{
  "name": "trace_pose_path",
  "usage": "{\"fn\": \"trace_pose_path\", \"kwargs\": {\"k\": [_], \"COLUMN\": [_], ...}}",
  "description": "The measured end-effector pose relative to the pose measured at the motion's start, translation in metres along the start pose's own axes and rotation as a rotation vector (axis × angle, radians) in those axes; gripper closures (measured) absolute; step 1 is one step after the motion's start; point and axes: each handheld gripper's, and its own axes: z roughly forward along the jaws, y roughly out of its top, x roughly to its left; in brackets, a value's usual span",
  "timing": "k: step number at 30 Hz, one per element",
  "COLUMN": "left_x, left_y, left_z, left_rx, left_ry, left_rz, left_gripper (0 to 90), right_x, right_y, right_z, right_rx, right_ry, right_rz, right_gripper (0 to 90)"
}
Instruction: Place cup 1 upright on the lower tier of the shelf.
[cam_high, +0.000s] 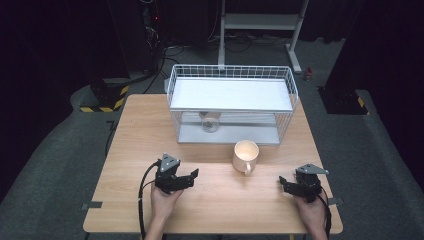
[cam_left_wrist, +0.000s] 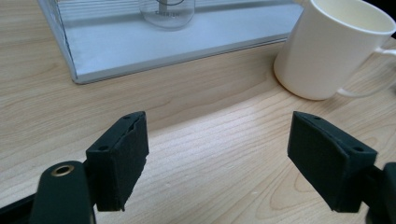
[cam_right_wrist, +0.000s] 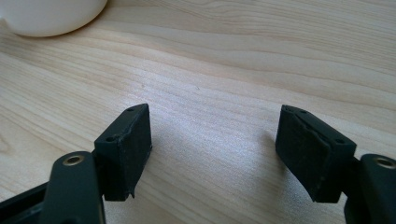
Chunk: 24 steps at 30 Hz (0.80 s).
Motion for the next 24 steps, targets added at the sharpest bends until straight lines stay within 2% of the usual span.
{"fn": "trace_pose_path", "kwargs": {"k": [13, 20, 23, 24], "left_x": [0.002, 0.003, 0.004, 0.005], "left_y": [-0.012, -0.023, -0.026, -0.029], "left_z": [0.006, 0.013, 0.016, 0.018], "left_rx": [0.04, 0.071, 0.082, 0.091], "left_ry": [0.029, 0.072, 0.077, 0.09], "left_rz": [0.007, 0.021, 0.015, 0.015], "left_gripper": [20.3, 20.1, 20.0, 20.1], "right_x": [0.0, 0.0, 0.0, 0.0], "right_y": [0.0, 0.0, 0.0, 0.0], "right_z": [0.0, 0.0, 0.0, 0.0], "right_rx": [0.0, 0.0, 0.0, 0.001], "right_ry": [0.0, 0.0, 0.0, -0.001], "right_rz": [0.0, 0.0, 0.0, 0.003], "right_gripper": [27.0, 27.0, 27.0, 26.9]}}
